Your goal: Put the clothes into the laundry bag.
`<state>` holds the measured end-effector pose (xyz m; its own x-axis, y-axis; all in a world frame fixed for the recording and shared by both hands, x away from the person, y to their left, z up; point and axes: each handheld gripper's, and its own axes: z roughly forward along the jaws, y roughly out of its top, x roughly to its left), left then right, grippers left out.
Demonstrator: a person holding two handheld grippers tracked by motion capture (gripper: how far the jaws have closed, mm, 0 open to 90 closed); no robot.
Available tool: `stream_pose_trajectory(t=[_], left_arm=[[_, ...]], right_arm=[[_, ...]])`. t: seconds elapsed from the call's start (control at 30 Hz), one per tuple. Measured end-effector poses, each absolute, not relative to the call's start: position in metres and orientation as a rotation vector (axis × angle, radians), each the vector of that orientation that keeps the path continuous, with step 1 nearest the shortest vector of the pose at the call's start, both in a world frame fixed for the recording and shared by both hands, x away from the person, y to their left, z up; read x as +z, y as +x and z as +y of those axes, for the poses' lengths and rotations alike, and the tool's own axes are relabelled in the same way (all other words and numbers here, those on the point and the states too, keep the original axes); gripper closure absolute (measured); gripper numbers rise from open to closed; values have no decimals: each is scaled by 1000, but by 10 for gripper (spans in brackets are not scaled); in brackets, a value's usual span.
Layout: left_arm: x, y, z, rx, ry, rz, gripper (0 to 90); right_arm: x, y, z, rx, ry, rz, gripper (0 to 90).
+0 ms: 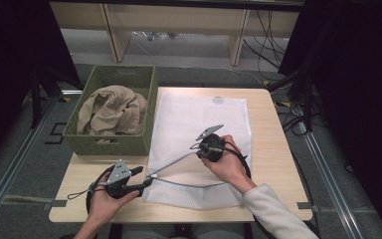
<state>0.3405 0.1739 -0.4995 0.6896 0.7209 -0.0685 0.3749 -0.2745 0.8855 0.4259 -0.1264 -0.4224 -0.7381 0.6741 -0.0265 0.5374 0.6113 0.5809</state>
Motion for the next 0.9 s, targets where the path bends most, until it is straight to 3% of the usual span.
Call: stream_pose_trajectory(t=[0.5, 0.9], left_arm=[[-477, 348, 179, 490, 1833, 819, 419], [-438, 388, 206, 614, 1766, 886, 378]], right_arm=[[-406, 429, -120, 864, 959, 2529, 891], [-391, 431, -118, 900, 922, 2522, 891]])
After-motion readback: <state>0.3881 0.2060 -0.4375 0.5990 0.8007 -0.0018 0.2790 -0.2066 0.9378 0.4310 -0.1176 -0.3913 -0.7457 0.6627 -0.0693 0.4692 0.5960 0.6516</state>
